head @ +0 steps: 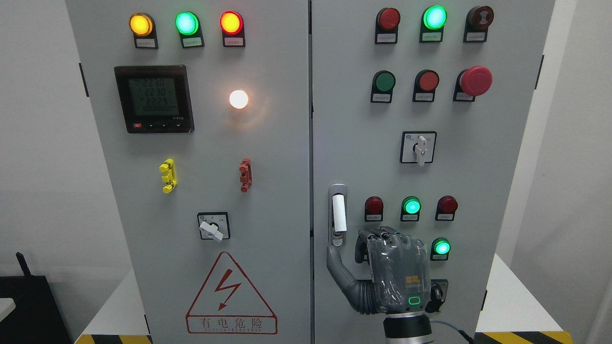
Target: Release door handle
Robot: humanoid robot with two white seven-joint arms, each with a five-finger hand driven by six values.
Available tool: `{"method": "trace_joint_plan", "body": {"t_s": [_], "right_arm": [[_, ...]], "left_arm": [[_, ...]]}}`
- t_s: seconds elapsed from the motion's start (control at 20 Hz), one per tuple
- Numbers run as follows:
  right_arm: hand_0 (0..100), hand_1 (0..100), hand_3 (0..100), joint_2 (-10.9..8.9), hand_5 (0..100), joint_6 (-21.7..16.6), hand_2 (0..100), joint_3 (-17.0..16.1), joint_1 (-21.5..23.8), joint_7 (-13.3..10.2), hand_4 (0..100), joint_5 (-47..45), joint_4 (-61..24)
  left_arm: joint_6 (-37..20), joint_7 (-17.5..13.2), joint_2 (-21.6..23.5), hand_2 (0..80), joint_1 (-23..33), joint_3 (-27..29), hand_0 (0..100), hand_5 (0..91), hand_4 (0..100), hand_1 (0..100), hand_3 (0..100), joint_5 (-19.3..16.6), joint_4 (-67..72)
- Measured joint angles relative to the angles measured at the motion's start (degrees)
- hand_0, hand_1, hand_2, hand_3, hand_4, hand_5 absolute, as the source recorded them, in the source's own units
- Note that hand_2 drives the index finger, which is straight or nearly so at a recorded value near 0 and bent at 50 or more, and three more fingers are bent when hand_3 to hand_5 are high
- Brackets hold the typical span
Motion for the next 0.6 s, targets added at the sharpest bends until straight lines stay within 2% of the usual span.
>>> {"method": "trace_joint_plan", "body": {"t_s": [0.1, 0.6], "right_arm": [[24, 39, 100, 0.01, 100, 0.06, 83, 0.01, -0.51, 0.00, 90, 0.00, 0.26], [22, 42, 100, 0.03, 100, 1.02, 85, 0.07, -2.78, 0.59, 90, -0.05, 1.86]], "left_arm": [[0.00, 0.00, 0.00, 0.0, 0.00, 0.00, 12, 0.0, 0, 39, 0, 0.00, 0.00], [0.00, 0.00, 0.01, 0.0, 0.00, 0.00, 12, 0.0, 0, 39, 0, 0.00, 0.00]]}}
